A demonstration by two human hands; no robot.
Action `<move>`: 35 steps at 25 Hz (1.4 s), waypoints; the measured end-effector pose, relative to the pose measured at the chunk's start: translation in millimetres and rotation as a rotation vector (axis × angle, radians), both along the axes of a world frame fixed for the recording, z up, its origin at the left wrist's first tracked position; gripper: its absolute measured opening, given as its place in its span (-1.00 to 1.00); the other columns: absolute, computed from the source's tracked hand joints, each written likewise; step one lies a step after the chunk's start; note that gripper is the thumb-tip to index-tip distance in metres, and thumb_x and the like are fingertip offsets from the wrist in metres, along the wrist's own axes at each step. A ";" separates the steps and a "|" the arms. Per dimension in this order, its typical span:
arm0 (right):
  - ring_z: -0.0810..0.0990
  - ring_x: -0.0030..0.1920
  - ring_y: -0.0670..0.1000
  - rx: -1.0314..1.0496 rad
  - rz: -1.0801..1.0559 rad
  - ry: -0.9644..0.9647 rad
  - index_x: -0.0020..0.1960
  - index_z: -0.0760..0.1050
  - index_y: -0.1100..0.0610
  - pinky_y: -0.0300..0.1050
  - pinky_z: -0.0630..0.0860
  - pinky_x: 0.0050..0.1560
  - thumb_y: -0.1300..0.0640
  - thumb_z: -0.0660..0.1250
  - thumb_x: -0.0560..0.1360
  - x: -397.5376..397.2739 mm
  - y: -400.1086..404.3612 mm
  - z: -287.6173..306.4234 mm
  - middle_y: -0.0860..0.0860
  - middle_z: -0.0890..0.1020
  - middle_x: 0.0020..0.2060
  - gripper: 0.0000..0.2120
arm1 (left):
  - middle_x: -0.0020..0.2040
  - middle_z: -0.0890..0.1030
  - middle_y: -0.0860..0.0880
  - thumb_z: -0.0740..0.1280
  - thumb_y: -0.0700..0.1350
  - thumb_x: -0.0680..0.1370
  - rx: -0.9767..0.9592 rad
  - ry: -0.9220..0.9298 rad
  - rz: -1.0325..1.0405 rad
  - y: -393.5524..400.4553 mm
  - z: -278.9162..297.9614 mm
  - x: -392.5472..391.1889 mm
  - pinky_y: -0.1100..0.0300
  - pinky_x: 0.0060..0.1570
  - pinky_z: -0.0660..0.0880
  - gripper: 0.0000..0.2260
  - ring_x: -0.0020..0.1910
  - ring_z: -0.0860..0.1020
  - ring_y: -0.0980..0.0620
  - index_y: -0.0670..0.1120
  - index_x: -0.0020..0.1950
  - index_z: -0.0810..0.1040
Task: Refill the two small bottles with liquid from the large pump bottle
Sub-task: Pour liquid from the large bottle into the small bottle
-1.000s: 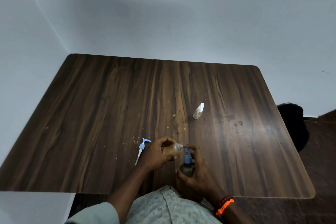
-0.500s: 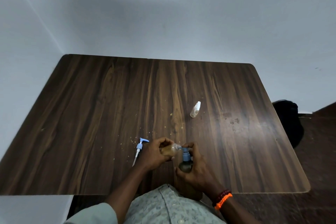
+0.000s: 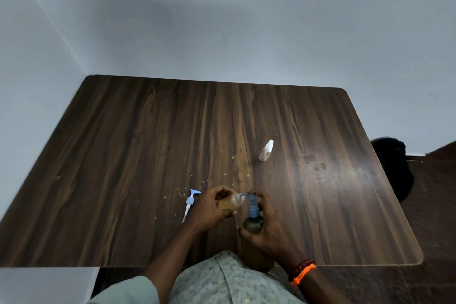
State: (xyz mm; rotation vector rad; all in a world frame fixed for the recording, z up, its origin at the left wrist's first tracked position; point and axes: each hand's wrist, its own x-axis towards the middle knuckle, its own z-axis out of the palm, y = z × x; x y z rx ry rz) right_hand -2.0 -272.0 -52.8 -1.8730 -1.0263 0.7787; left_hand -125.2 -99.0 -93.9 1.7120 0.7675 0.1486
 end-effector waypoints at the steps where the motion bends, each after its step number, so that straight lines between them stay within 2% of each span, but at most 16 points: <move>1: 0.66 0.13 -0.14 0.001 0.011 -0.001 0.45 0.27 -0.07 -0.18 0.66 0.08 0.05 0.58 0.39 0.6 0.2 0.7 -0.14 0.60 0.20 -0.25 | 0.03 0.73 0.10 0.64 -0.28 0.38 0.000 -0.006 0.011 0.9 1.2 1.2 0.41 -0.03 0.59 -0.62 0.04 0.67 0.32 0.05 0.08 0.66; 3: 0.65 0.13 -0.16 -0.006 0.038 -0.021 0.46 0.25 -0.08 -0.21 0.66 0.09 0.02 0.58 0.38 1.3 0.7 0.9 -0.17 0.58 0.22 -0.23 | 0.04 0.72 0.11 0.64 -0.29 0.39 -0.004 -0.016 0.017 2.8 1.4 2.2 0.45 -0.05 0.58 -0.62 0.03 0.66 0.33 0.03 0.09 0.66; 5: 0.68 0.04 -0.11 -0.024 0.045 -0.048 0.40 0.28 -0.08 -0.10 0.69 0.00 0.00 0.57 0.38 2.6 0.5 -0.5 -0.13 0.61 0.14 -0.29 | 0.06 0.72 0.09 0.64 -0.28 0.38 0.003 -0.007 0.006 2.6 -1.7 2.3 0.43 -0.04 0.59 -0.63 0.05 0.68 0.25 0.00 0.11 0.67; 7: 0.70 -0.07 -0.06 -0.023 0.038 -0.050 0.31 0.32 -0.03 -0.02 0.69 -0.12 0.02 0.56 0.39 3.4 1.0 -3.3 -0.09 0.65 0.03 -0.40 | 0.06 0.74 0.06 0.65 -0.25 0.37 -0.002 0.004 -0.007 0.9 -3.8 1.2 0.34 0.01 0.63 -0.63 0.07 0.70 0.16 -0.02 0.11 0.68; 9: 0.69 -0.10 -0.07 -0.021 0.047 -0.062 0.32 0.31 -0.04 -0.09 0.68 -0.13 0.03 0.55 0.40 3.2 2.3 -2.9 -0.09 0.65 -0.02 -0.40 | 0.07 0.75 0.06 0.66 -0.21 0.37 -0.003 0.001 -0.014 -0.1 -3.5 1.7 0.23 0.08 0.67 -0.62 0.08 0.71 0.14 0.01 0.12 0.68; 11: 0.69 -0.07 -0.08 -0.032 0.081 -0.068 0.41 0.25 -0.10 -0.13 0.67 -0.08 0.00 0.54 0.40 3.5 3.6 -1.4 -0.11 0.65 0.02 -0.30 | 0.07 0.74 0.04 0.65 -0.23 0.38 -0.010 -0.002 -0.004 1.5 -2.2 2.9 0.21 0.05 0.68 -0.63 0.08 0.70 0.15 0.00 0.12 0.68; 13: 0.67 0.03 -0.11 -0.041 0.101 -0.087 0.46 0.18 -0.16 -0.13 0.66 0.01 -0.05 0.54 0.40 4.2 2.6 -1.8 -0.14 0.61 0.13 -0.23 | 0.06 0.73 0.04 0.64 -0.28 0.40 -0.022 -0.008 0.012 2.6 -1.7 3.9 0.32 -0.05 0.65 -0.65 0.05 0.69 0.22 -0.03 0.11 0.68; 15: 0.65 0.12 -0.10 -0.032 0.096 -0.074 0.47 0.19 -0.17 -0.11 0.66 0.09 -0.07 0.55 0.40 3.6 0.9 -3.6 -0.15 0.58 0.21 -0.22 | 0.05 0.73 0.07 0.64 -0.27 0.39 -0.007 -0.001 0.011 3.1 -3.6 3.5 0.36 -0.06 0.62 -0.64 0.04 0.68 0.25 0.02 0.09 0.67; 17: 0.68 0.07 -0.05 -0.015 0.055 -0.044 0.40 0.27 -0.12 -0.01 0.68 0.02 -0.04 0.55 0.41 2.6 -0.6 -5.0 -0.11 0.62 0.15 -0.32 | 0.04 0.74 0.09 0.66 -0.22 0.37 0.017 0.012 -0.004 1.6 -4.8 2.4 0.29 0.02 0.64 -0.63 0.05 0.70 0.20 0.08 0.07 0.67; 19: 0.70 0.00 -0.04 0.003 0.002 -0.026 0.30 0.35 -0.05 0.05 0.68 -0.06 0.01 0.56 0.42 2.0 -1.4 -5.6 -0.07 0.65 0.06 -0.44 | 0.04 0.75 0.09 0.66 -0.13 0.33 0.017 0.020 -0.021 0.2 -7.8 1.0 0.10 0.11 0.69 -0.63 0.07 0.72 0.13 0.10 0.07 0.68; 21: 0.70 0.00 -0.06 -0.002 -0.007 -0.030 0.35 0.33 -0.05 0.01 0.69 -0.05 0.01 0.56 0.41 3.0 -1.6 -2.9 -0.08 0.65 0.07 -0.39 | 0.05 0.75 0.10 0.66 -0.08 0.32 0.016 0.017 -0.022 0.2 -8.4 1.6 0.06 0.14 0.70 -0.63 0.09 0.72 0.10 0.12 0.07 0.68; 24: 0.68 0.07 -0.09 -0.010 0.057 -0.047 0.46 0.24 -0.09 -0.10 0.68 0.04 -0.01 0.57 0.40 4.4 -1.5 -0.2 -0.12 0.61 0.18 -0.25 | 0.05 0.74 0.09 0.66 -0.19 0.38 0.010 0.006 -0.009 1.9 -6.0 3.7 0.27 0.04 0.66 -0.63 0.09 0.70 0.17 0.06 0.10 0.67; 26: 0.69 0.04 -0.07 -0.017 0.068 -0.056 0.44 0.25 -0.08 -0.11 0.68 0.01 -0.02 0.56 0.40 4.6 -2.2 0.3 -0.10 0.63 0.14 -0.27 | 0.05 0.73 0.09 0.65 -0.22 0.38 0.007 0.003 -0.005 2.0 -6.2 4.7 0.35 -0.01 0.63 -0.63 0.09 0.69 0.20 0.04 0.10 0.67; 30: 0.69 -0.05 -0.08 0.014 0.020 -0.045 0.30 0.34 0.00 -0.11 0.68 -0.11 0.05 0.55 0.45 2.6 -2.4 2.4 -0.07 0.66 0.02 -0.46 | 0.07 0.74 0.13 0.66 -0.05 0.31 0.009 0.018 -0.025 -1.3 -8.4 3.3 0.03 0.14 0.70 -0.61 0.11 0.71 0.10 0.20 0.07 0.66; 35: 0.66 0.07 -0.14 0.003 0.067 -0.071 0.45 0.24 -0.08 -0.20 0.65 0.04 -0.02 0.55 0.42 3.6 -2.4 6.7 -0.15 0.61 0.16 -0.27 | 0.09 0.74 0.13 0.67 -0.09 0.33 -0.014 -0.006 0.003 1.6 -3.5 4.8 0.02 0.18 0.68 -0.60 0.15 0.70 0.07 0.23 0.05 0.65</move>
